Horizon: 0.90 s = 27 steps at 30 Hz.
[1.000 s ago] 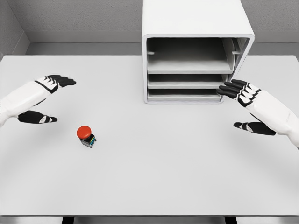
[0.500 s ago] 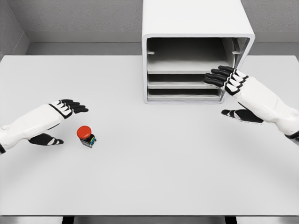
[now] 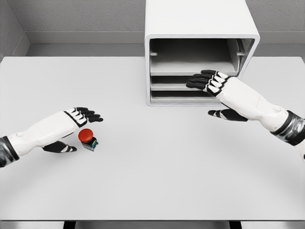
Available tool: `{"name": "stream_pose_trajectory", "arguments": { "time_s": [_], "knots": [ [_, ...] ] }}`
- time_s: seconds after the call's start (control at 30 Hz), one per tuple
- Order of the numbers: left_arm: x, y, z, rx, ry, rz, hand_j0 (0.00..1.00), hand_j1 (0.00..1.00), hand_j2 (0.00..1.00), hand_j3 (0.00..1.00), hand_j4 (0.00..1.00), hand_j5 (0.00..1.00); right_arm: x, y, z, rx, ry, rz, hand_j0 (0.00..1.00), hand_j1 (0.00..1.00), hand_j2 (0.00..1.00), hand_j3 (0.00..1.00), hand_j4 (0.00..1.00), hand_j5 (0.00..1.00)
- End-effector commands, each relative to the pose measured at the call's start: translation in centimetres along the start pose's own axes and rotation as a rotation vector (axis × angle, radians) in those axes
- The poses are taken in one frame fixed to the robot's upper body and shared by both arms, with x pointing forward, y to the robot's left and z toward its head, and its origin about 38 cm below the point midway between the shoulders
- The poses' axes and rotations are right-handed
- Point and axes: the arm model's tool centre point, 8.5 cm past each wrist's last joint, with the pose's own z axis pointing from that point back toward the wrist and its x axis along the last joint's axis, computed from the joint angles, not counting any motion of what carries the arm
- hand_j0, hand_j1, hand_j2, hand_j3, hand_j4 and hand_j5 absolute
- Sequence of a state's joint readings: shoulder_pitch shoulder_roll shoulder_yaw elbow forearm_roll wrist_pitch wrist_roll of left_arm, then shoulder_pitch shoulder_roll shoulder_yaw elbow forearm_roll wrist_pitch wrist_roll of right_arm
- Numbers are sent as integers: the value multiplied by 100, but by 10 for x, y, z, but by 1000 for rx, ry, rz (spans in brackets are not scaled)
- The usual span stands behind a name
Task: Slide open multi-storey tabletop storage cabinets and put open load switch and slide close multi-storey tabletop storage cabinets
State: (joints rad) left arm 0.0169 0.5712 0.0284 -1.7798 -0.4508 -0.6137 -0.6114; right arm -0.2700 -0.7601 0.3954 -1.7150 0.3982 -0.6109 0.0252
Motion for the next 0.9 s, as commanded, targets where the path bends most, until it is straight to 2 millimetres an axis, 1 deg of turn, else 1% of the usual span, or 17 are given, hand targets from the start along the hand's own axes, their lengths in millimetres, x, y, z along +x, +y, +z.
{"name": "stream_pose_trajectory", "arguments": {
  "time_s": [0.0, 0.07, 0.13, 0.23, 0.27, 0.3, 0.33, 0.4, 0.43, 0.57, 0.6, 0.67, 0.7, 0.73, 0.77, 0.83, 0.87],
  "knots": [
    [1, -3, -2, -6, 3, 1, 97, 97, 97, 97, 97, 97, -2, 10, -4, 6, 7, -33, 93, 93, 93, 93, 93, 93],
    [4, -6, -8, 4, -2, 7, 97, 97, 97, 97, 97, 97, 0, 16, -11, 35, -4, -46, 93, 93, 93, 93, 93, 93],
    [7, -9, -11, -4, -14, 12, 97, 97, 97, 97, 97, 97, 2, 18, -13, 48, -11, -51, 94, 94, 94, 94, 94, 94],
    [7, -9, -11, -7, -14, 11, 96, 96, 96, 96, 96, 96, 2, 17, -14, 63, -14, -45, 94, 94, 94, 94, 94, 94],
    [7, -9, -11, -7, -16, 12, 96, 96, 96, 96, 96, 96, 1, 14, -16, 59, -16, -38, 94, 94, 94, 94, 94, 94],
    [7, -9, -11, -6, -16, 11, 94, 94, 94, 94, 94, 94, 0, 14, -16, 60, -16, -36, 94, 94, 94, 94, 94, 94],
    [7, -9, -11, -6, -16, 11, 91, 91, 91, 91, 91, 91, -1, 8, -19, 53, -19, -24, 96, 96, 96, 96, 96, 96],
    [6, -9, -11, -7, -13, 10, 85, 85, 85, 85, 85, 85, -1, 4, -24, 39, -27, -17, 100, 100, 100, 100, 100, 100],
    [6, -9, -10, -9, -13, 11, 79, 79, 79, 79, 79, 79, -3, 6, -25, 53, -22, -19, 100, 100, 100, 100, 100, 100],
    [6, -10, -10, -10, -14, 12, 79, 79, 79, 79, 79, 79, -16, 6, -31, 65, 2, -23, 93, 93, 93, 93, 93, 93],
    [6, -10, -9, -10, -14, 12, 79, 79, 79, 79, 79, 79, -16, 6, -33, 59, 2, -25, 90, 90, 90, 90, 90, 90],
    [6, -10, -9, -12, -14, 13, 75, 75, 75, 75, 75, 75, -21, 9, -34, 60, 15, -34, 90, 90, 90, 90, 90, 90],
    [6, -10, -9, -14, -13, 13, 73, 73, 73, 73, 73, 73, -23, 12, -41, 76, 14, -44, 90, 90, 90, 90, 90, 90],
    [6, -10, -9, -14, -13, 13, 73, 73, 73, 73, 73, 73, -23, 20, -49, 102, 9, -66, 90, 90, 90, 90, 90, 90],
    [6, -11, -8, -15, -13, 15, 72, 72, 72, 72, 72, 72, -24, 23, -53, 106, 10, -77, 88, 88, 88, 88, 88, 88],
    [6, -11, -8, -17, -12, 15, 67, 67, 67, 67, 67, 67, -27, 23, -53, 108, 19, -77, 87, 87, 87, 87, 87, 87],
    [6, -12, -8, -18, -12, 16, 67, 67, 67, 67, 67, 67, -30, 21, -54, 107, 22, -74, 83, 83, 83, 83, 83, 83]
  ]
}}
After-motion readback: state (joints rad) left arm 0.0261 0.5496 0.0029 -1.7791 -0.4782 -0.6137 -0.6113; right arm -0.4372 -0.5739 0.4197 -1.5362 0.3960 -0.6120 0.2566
